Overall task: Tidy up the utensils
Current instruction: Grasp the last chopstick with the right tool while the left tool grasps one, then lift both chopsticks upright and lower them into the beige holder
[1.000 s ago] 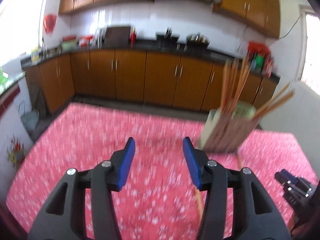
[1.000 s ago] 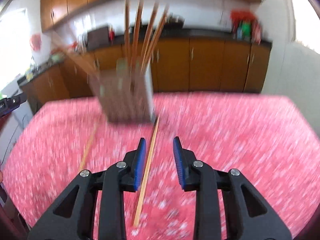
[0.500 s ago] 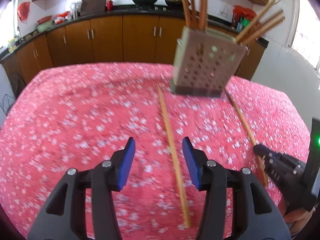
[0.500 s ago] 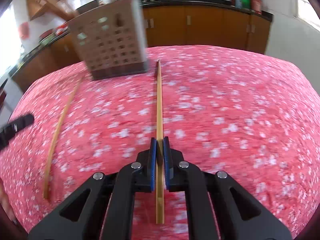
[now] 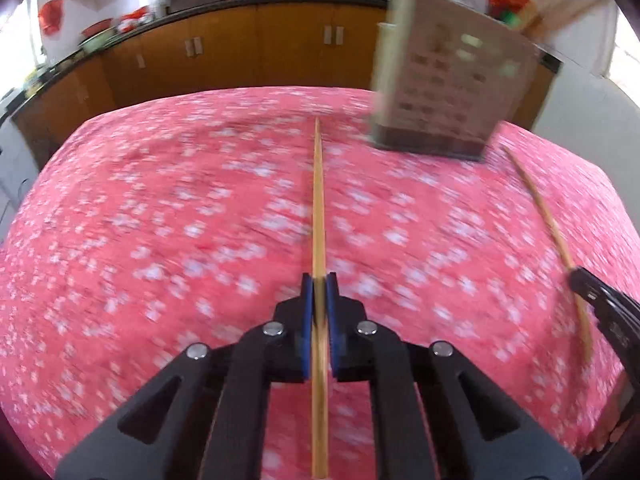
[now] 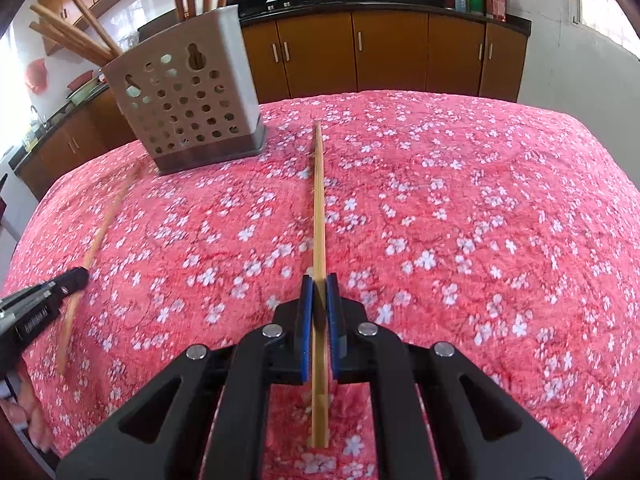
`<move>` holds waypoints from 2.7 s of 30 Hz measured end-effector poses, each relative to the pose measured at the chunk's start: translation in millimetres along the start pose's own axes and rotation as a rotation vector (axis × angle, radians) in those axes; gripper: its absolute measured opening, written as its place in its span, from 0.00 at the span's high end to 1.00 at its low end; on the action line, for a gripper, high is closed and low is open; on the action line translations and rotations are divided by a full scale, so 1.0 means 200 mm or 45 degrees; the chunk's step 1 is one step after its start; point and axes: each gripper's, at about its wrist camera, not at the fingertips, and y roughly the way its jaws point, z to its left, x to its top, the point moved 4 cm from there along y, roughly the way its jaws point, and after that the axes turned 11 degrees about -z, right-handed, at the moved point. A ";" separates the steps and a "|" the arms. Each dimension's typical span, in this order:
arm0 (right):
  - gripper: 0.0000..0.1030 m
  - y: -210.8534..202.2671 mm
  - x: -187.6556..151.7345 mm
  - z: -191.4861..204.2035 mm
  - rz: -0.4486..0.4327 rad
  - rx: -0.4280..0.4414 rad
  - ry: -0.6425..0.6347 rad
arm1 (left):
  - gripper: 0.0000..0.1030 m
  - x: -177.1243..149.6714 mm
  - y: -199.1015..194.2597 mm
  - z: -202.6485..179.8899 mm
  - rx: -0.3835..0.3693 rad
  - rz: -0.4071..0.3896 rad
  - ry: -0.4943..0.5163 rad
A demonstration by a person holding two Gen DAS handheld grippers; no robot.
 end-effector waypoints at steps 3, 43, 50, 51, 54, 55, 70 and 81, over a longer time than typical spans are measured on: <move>0.92 0.02 0.03 -0.01 -0.014 -0.019 -0.009 | 0.91 0.04 0.04 0.11 0.010 -0.013 -0.025; 0.91 0.07 0.03 -0.02 0.016 -0.007 -0.013 | 0.89 0.04 0.04 0.16 -0.027 -0.030 -0.024; 0.91 0.07 0.03 -0.02 0.015 -0.005 -0.011 | 0.89 0.05 0.05 0.16 -0.027 -0.029 -0.027; 0.91 0.07 0.03 -0.02 0.015 -0.006 -0.011 | 0.89 0.05 0.04 0.16 -0.027 -0.029 -0.028; 0.91 0.07 0.03 -0.02 0.015 -0.005 -0.010 | 0.89 0.04 0.04 0.16 -0.029 -0.029 -0.031; 0.91 0.07 0.03 -0.02 0.015 -0.005 -0.010 | 0.89 0.04 0.04 0.16 -0.029 -0.029 -0.032; 0.92 0.04 0.01 -0.06 0.012 0.059 0.074 | 0.85 -0.02 -0.05 0.14 -0.015 -0.023 0.015; 0.92 -0.20 0.17 -0.08 -0.212 0.030 0.030 | 0.92 0.12 -0.25 0.16 -0.050 -0.121 0.073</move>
